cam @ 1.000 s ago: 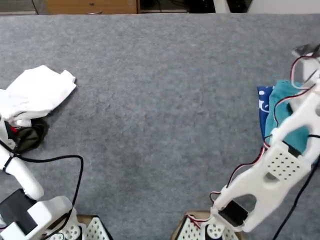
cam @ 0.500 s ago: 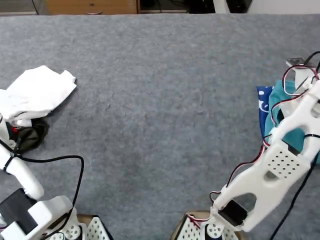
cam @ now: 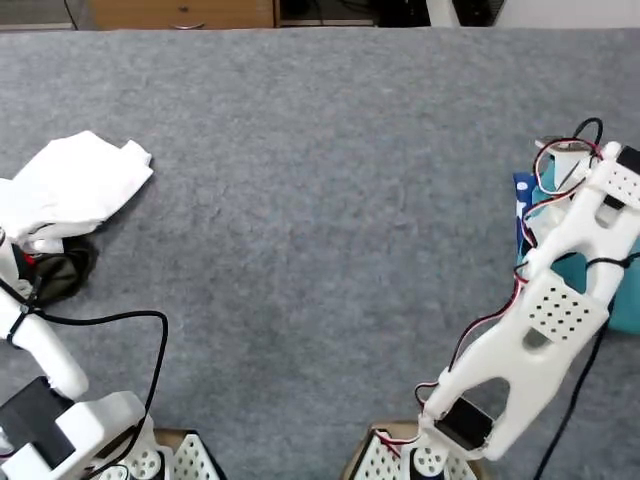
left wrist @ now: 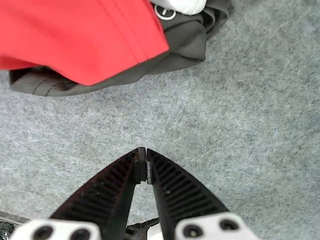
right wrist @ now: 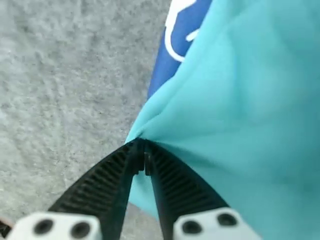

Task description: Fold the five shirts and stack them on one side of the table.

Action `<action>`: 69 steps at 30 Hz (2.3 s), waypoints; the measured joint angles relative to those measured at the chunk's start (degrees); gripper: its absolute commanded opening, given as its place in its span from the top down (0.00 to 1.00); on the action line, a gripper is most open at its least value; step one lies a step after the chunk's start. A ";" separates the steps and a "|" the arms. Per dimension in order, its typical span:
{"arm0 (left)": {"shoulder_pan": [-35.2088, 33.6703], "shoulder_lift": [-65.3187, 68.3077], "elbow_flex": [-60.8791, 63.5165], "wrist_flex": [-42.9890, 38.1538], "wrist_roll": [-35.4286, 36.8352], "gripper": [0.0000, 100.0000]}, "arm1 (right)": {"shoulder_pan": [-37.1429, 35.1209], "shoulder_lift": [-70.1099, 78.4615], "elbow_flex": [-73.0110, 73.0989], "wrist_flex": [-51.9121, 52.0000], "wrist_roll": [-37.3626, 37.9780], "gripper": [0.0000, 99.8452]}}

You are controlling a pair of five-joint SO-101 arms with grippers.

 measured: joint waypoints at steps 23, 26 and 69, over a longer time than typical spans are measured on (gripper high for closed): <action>0.00 0.00 -12.75 0.00 -7.21 0.84 | -7.21 -44.48 26.02 0.00 0.00 1.00; 0.00 0.00 -13.27 -2.37 -13.71 0.81 | -9.58 -52.13 36.22 0.00 -0.09 1.00; 4.22 -14.95 6.24 -38.51 -18.73 0.98 | -11.25 -93.71 70.15 0.09 -15.82 1.00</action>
